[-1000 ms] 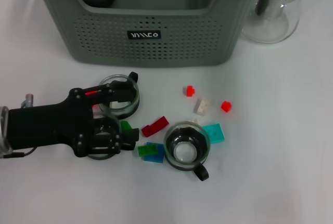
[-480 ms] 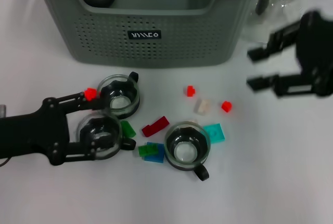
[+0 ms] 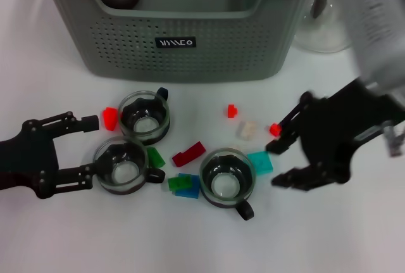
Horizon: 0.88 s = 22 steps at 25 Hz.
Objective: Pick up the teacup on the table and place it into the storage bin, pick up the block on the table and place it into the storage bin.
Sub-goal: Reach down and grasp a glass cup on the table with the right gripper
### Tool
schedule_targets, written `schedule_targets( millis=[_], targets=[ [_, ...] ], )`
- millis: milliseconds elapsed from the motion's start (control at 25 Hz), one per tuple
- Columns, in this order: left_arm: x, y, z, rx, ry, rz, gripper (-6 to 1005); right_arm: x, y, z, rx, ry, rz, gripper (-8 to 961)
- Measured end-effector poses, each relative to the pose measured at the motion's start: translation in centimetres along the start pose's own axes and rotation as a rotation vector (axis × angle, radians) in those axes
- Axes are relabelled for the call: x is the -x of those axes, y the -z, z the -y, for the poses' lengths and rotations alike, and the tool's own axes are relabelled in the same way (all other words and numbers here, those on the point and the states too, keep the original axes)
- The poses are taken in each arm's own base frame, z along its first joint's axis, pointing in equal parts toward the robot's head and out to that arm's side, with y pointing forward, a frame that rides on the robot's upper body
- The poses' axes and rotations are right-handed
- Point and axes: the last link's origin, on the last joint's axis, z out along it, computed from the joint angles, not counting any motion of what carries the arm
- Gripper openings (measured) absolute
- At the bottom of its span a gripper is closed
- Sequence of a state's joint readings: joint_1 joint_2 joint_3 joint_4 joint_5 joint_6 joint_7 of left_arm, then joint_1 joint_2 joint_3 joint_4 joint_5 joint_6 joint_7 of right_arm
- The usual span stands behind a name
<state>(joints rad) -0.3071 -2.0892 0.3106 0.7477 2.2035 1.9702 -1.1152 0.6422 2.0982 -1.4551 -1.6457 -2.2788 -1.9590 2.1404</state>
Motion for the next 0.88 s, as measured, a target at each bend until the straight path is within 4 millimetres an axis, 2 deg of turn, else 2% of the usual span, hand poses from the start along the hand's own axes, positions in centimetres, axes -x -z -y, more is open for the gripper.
schedule_targets(
  millis=[40, 240, 440, 680, 880],
  targets=[
    [0.0, -0.1, 0.0, -0.001, 0.001, -0.001, 808, 0.0, 0.0, 0.0, 0.000, 0.000, 0.000, 456],
    [0.1, -0.7, 0.0, 0.006, 0.006, -0.007, 808, 1.0, -3.0, 0.8, 0.064, 0.003, -0.060, 457],
    [0.2, -0.9, -0.1, 0.008, -0.003, -0.020, 808, 0.8, -6.1, 2.0, 0.086, -0.019, -0.093, 457],
    [0.3, -1.1, -0.1, 0.008, -0.003, -0.022, 808, 1.4, -8.3, 2.2, 0.041, 0.045, -0.091, 457],
    [0.4, -1.2, 0.0, 0.005, 0.000, -0.023, 808, 1.1, -9.8, 2.4, 0.038, 0.038, -0.089, 456]
  ],
)
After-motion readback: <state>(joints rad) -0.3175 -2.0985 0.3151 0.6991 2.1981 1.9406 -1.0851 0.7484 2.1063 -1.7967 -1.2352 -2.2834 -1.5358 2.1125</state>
